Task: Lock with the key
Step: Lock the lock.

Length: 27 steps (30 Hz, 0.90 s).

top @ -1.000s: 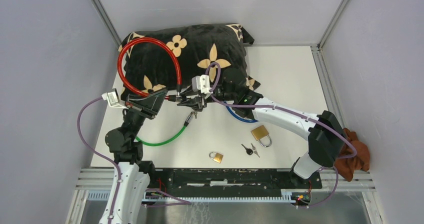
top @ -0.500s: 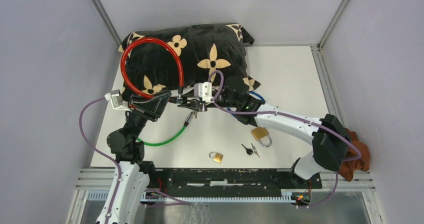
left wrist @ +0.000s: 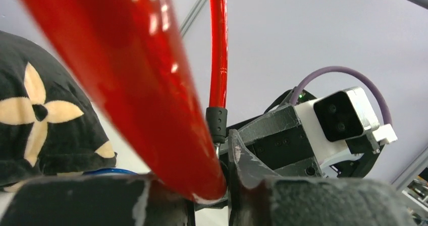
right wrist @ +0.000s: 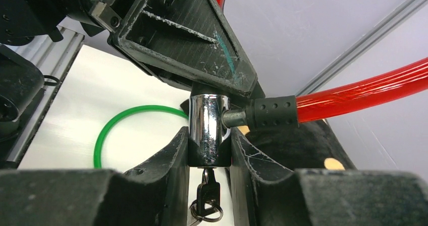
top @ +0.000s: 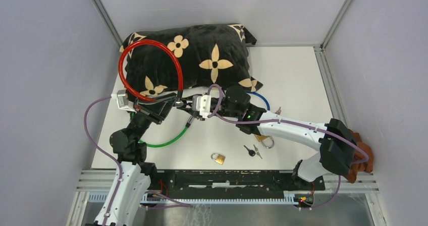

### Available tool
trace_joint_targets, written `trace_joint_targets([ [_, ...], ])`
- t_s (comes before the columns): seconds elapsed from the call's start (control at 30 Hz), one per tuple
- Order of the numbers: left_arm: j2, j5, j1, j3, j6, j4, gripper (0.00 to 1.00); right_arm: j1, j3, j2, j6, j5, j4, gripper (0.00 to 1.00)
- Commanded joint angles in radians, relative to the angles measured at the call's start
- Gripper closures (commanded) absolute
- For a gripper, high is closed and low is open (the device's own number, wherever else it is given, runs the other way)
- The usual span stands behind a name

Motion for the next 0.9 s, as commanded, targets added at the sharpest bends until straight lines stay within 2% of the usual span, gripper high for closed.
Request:
trace_joint_targets([
  [0.0, -0.010, 0.032, -0.013, -0.006, 0.046, 0.026, 0.97, 0.008, 0.065, -0.040, -0.060, 0.042, 0.073, 1.00],
  [0.17, -0.022, 0.027, -0.014, 0.005, 0.104, 0.083, 0.98, 0.008, 0.047, -0.058, -0.085, 0.057, 0.042, 0.99],
  [0.3, -0.030, 0.036, -0.013, 0.031, 0.203, 0.143, 0.98, 0.007, 0.021, -0.082, -0.090, 0.053, 0.043, 0.75],
  [0.47, -0.032, 0.074, -0.013, 0.062, 0.224, 0.186, 0.98, 0.007, 0.010, -0.097, -0.106, 0.061, 0.012, 0.49],
  [0.6, -0.040, 0.107, -0.011, 0.078, 0.275, 0.193, 0.98, 0.007, -0.014, -0.120, -0.114, 0.058, 0.004, 0.37],
  [0.77, -0.040, 0.120, -0.010, 0.091, 0.291, 0.204, 0.98, -0.005, -0.027, -0.162, -0.121, 0.062, -0.090, 0.25],
  [0.87, -0.044, 0.125, -0.011, 0.090, 0.299, 0.204, 0.98, -0.068, 0.004, -0.188, -0.004, -0.054, -0.118, 0.13],
])
